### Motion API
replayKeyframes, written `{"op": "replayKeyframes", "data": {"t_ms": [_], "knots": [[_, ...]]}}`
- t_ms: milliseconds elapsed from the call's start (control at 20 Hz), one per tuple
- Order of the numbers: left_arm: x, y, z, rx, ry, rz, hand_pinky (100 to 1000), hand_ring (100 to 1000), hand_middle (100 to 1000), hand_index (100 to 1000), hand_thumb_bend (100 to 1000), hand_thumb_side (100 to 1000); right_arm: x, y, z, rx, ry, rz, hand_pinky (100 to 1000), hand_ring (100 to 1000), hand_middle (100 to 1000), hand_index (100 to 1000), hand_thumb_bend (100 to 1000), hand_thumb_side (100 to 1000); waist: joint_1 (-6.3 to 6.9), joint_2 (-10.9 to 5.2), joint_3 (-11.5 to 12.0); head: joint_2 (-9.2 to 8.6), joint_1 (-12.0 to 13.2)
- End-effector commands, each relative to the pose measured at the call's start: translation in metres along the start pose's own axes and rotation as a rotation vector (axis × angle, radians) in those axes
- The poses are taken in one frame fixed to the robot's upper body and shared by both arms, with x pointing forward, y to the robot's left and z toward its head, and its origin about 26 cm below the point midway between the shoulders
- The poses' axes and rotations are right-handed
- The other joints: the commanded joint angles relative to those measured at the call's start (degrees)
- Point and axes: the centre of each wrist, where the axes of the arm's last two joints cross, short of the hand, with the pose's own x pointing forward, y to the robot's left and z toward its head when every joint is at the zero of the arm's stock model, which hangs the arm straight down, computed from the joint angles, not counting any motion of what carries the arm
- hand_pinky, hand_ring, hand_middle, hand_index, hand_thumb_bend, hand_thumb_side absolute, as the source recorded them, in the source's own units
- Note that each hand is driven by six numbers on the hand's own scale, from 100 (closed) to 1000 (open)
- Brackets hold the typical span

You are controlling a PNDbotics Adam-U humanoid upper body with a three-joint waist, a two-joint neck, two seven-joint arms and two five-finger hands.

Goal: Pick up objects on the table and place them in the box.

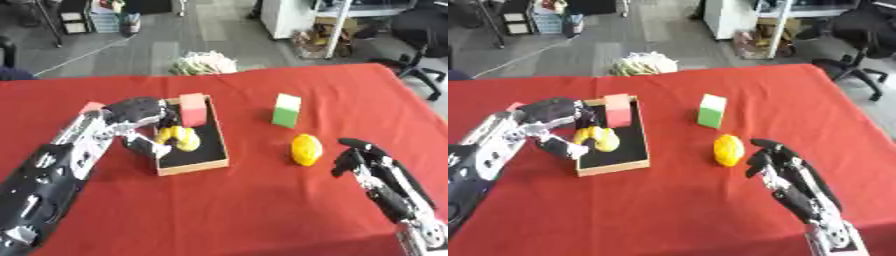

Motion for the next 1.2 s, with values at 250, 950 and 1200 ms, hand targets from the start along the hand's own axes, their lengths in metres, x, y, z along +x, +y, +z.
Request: {"op": "replayKeyframes", "data": {"t_ms": [250, 950, 1200], "knots": [[-0.004, -0.004, -0.001, -0.027, 0.037, -0.063, 723, 649, 665, 811, 100, 426, 0.003, -0.001, -0.003, 0.003, -0.017, 0.0, 593, 500, 542, 822, 100, 494, -0.73, -1.17, 0.0, -0.2, 0.0], [-0.007, 0.025, 0.021, -0.099, 0.009, -0.121, 807, 761, 804, 880, 100, 550, 0.003, -0.003, -0.002, -0.001, -0.013, 0.011, 594, 500, 543, 823, 100, 495, -0.35, -1.11, 0.8, -0.2, -0.7], [-0.009, 0.015, 0.018, -0.071, 0.046, -0.13, 811, 766, 808, 882, 100, 508, 0.002, -0.003, -0.001, -0.001, -0.01, 0.011, 594, 500, 543, 823, 100, 495, -0.45, -1.15, 0.8, -0.2, -0.7]]}}
